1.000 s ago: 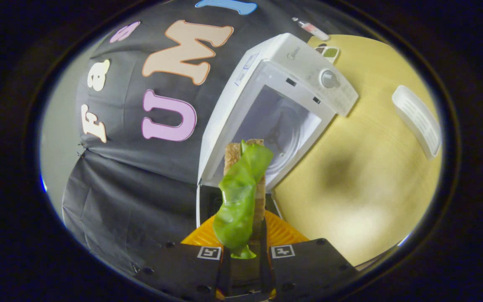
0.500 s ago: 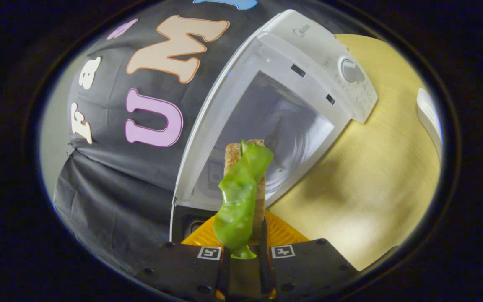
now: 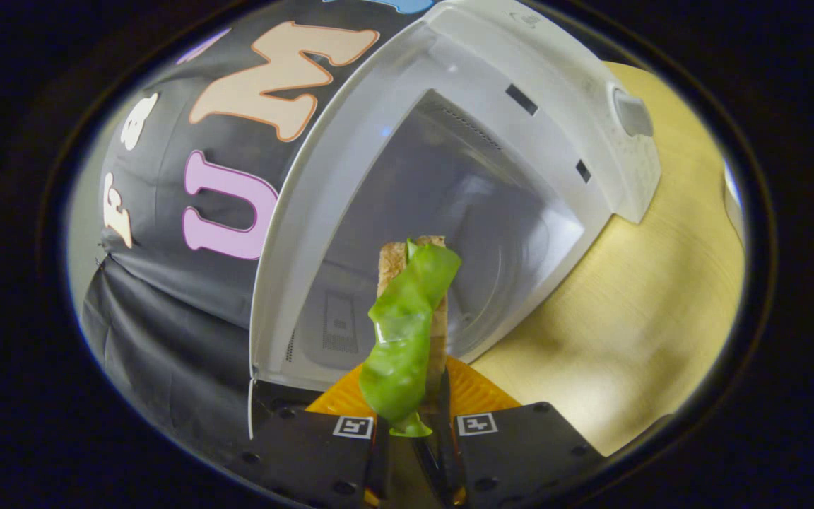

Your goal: Open the microwave oven with the left hand, put the food in, and close the microwave oven.

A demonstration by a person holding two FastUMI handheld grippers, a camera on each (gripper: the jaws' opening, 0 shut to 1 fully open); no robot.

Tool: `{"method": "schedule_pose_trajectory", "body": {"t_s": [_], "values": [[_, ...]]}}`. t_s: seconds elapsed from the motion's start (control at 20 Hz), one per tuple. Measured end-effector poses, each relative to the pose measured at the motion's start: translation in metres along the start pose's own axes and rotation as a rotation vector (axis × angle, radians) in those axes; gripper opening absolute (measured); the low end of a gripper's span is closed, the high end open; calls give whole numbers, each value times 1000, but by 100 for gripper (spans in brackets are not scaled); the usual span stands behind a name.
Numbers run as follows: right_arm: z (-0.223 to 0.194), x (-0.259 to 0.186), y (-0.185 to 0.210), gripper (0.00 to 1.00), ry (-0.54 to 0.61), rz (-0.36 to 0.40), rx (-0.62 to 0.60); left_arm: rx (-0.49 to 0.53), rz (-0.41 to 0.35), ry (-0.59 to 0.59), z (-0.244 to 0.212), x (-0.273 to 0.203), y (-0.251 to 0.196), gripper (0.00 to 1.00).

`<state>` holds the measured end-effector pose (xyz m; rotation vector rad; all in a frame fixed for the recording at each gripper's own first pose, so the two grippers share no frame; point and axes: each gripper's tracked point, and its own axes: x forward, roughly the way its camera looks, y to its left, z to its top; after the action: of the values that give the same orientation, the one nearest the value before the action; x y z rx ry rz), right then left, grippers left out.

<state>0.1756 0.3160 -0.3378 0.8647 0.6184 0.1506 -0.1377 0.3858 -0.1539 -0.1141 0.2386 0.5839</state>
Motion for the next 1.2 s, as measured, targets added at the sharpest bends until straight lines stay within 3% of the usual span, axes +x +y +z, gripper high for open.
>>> {"method": "schedule_pose_trajectory", "body": {"t_s": [0.05,0.15,0.2,0.25,0.35,0.4,0.7,0.9,1.0,1.05,1.1,1.2], "values": [[3,3,-1,20,-11,-6,-15,1,4,7,-2,2,1,95],[1,12,-4,32,-30,-25,-39,4,12,15,-3,3,3,92],[4,16,-7,32,-49,-37,-47,5,14,19,-3,3,3,93],[7,20,-9,24,-64,-48,-51,5,15,24,-4,4,3,93],[9,28,-13,40,-83,-71,-61,5,16,42,-9,6,4,92],[12,32,-13,32,-103,-76,-77,8,20,51,-11,7,5,95],[23,49,-9,32,-167,-119,-186,3,39,78,-14,11,11,92],[30,56,-8,34,-182,-152,-276,13,43,73,-11,12,10,95],[36,53,-17,35,-193,-209,-365,15,46,72,-11,12,10,95],[38,52,-23,51,-191,-235,-405,14,46,72,-10,12,11,92],[37,53,-27,58,-184,-250,-420,13,47,72,-11,12,11,92],[40,49,-31,82,-175,-265,-416,9,44,74,-11,13,11,92]]}}
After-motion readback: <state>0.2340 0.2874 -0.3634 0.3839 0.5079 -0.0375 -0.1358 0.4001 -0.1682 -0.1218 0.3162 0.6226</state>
